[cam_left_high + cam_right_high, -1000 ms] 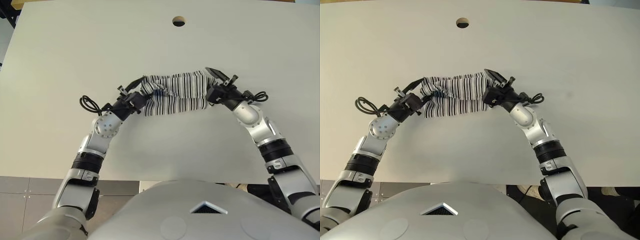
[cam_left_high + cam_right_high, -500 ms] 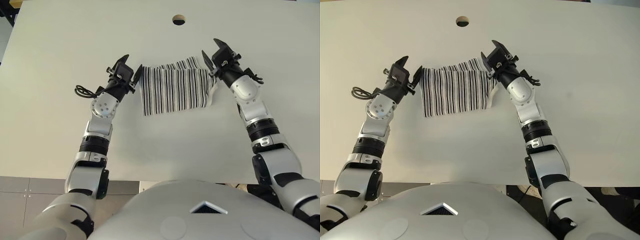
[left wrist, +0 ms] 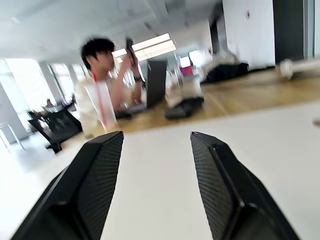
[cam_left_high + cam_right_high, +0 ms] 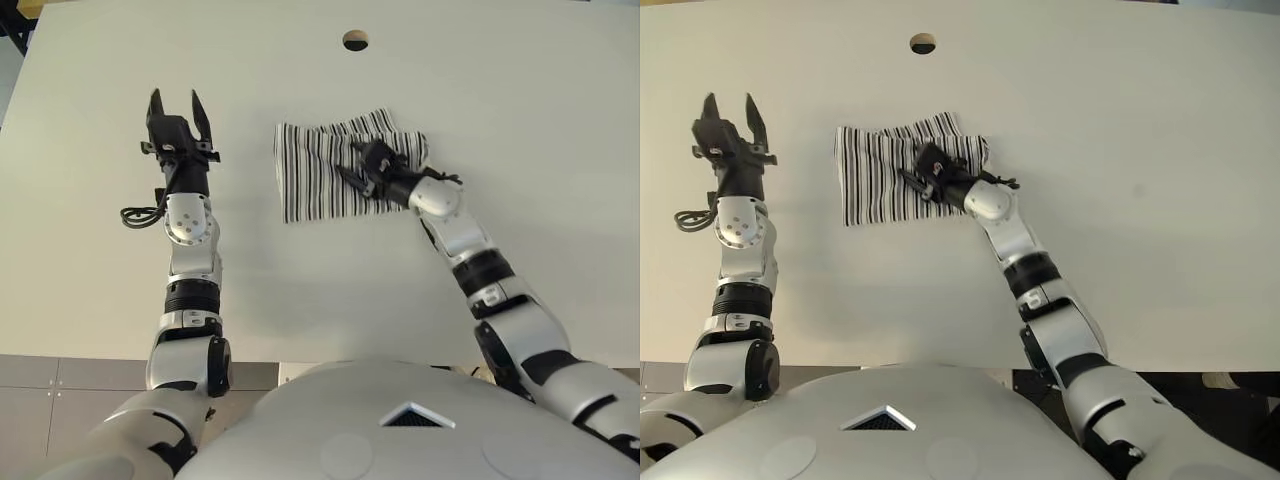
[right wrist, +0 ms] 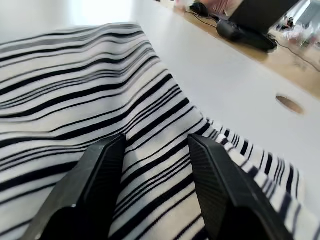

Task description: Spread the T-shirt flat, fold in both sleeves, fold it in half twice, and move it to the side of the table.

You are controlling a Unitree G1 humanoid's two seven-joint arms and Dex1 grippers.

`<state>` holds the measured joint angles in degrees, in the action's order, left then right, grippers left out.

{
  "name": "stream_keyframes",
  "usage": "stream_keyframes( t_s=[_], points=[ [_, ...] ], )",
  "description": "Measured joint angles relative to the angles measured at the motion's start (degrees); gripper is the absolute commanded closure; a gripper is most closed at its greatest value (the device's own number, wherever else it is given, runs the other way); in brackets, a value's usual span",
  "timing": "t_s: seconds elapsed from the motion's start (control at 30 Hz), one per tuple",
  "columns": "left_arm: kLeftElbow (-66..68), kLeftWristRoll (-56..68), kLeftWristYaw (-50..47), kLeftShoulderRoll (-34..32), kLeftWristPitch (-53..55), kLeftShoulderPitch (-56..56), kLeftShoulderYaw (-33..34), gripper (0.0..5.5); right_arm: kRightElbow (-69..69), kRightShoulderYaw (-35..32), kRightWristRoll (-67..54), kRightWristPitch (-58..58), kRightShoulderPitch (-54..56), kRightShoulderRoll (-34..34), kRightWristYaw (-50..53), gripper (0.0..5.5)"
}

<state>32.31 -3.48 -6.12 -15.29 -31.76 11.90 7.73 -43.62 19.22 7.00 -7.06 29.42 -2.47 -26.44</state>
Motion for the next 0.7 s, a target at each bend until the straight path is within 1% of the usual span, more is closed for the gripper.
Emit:
stream_keyframes(
  t_s=[0.07,0.13,0.2,0.23,0.27,0.33,0.4,0.47,0.53,0.63,0.7],
  points=[
    [-2.0,-1.8,-1.7,1.0,-2.1,-0.2,-0.3,3.00,-7.6,-3.2,-1.9,4.0,5.7,3.0,2.4,3.21],
    [-2.9,-2.5,-2.1,1.6,-2.8,-0.4,-0.8,3.00,-13.3,-7.8,-4.7,6.8,9.4,4.4,6.0,3.21],
    [-3.2,-3.9,-3.1,1.9,-3.5,-0.9,-0.9,3.00,-19.0,-15.6,-9.2,7.7,12.6,2.7,13.5,3.21],
    [-3.4,-4.2,-3.4,2.0,-3.6,-1.1,-0.9,3.00,-21.0,-19.7,-11.7,7.6,13.4,0.4,17.9,3.21],
    [-3.6,-4.2,-3.6,2.0,-3.7,-1.3,-0.7,3.00,-22.3,-22.5,-13.0,7.2,13.9,-2.1,21.0,3.21],
    [-4.8,-4.7,-4.7,2.0,-3.7,-2.4,-0.6,3.00,-25.9,-31.6,-17.6,5.3,13.7,-11.7,32.1,3.21],
    [-6.5,-6.9,-6.6,2.5,-3.8,-3.6,-0.6,3.00,-29.4,-41.7,-23.3,4.4,10.8,-23.2,42.9,3.21],
    [-7.8,-9.8,-8.3,2.8,-4.4,-5.4,-1.5,3.00,-31.7,-49.2,-27.4,3.6,6.7,-31.7,49.8,3.21],
    [-8.3,-13.4,-9.5,3.2,-4.6,-5.9,-3.1,3.00,-32.2,-53.3,-29.4,2.6,4.5,-34.1,53.1,3.21],
    [-10.7,-16.7,-11.6,3.6,-5.4,-7.2,-4.1,3.00,-32.3,-55.8,-29.8,0.8,4.4,-34.1,55.2,3.21],
    [-10.7,-17.5,-12.3,3.6,-5.4,-8.0,-4.0,3.00,-32.3,-56.2,-29.6,-1.7,4.4,-33.8,55.6,3.21]
  ],
)
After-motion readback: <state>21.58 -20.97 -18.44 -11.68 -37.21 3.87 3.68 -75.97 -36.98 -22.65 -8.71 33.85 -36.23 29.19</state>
